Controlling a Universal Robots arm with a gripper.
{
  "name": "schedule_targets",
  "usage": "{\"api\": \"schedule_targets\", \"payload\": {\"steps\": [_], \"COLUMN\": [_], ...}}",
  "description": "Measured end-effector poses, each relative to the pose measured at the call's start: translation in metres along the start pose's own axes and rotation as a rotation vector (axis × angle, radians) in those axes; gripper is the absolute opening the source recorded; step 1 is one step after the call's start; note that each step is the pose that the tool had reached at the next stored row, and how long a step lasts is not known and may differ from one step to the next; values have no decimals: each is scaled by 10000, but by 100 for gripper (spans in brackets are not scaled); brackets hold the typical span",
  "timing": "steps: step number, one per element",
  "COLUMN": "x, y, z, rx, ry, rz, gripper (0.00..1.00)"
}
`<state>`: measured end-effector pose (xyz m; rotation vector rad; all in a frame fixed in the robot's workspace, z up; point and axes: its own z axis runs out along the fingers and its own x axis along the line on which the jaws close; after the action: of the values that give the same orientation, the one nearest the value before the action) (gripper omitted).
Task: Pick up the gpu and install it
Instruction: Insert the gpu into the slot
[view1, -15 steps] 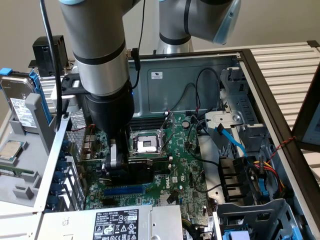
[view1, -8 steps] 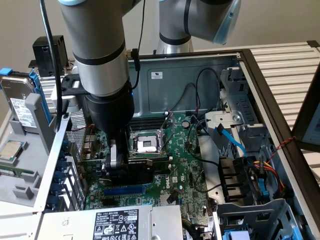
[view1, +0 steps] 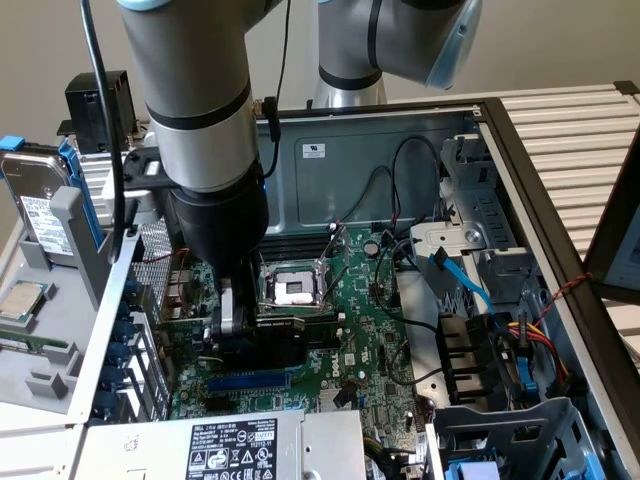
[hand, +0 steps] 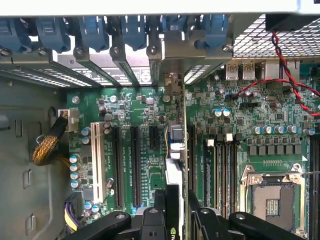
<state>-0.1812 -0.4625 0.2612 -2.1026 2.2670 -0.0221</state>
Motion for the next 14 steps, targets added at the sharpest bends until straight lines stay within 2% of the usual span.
{"api": "schedule_targets", "payload": {"steps": [5,10,14], "x": [-1,-1,0], "y": [1,1,2], "z": [3,21,40], "rx": [-4,-41,-113], "ry": [4,5,12], "rz": [0,1,2], "gripper": [27,27,27]}}
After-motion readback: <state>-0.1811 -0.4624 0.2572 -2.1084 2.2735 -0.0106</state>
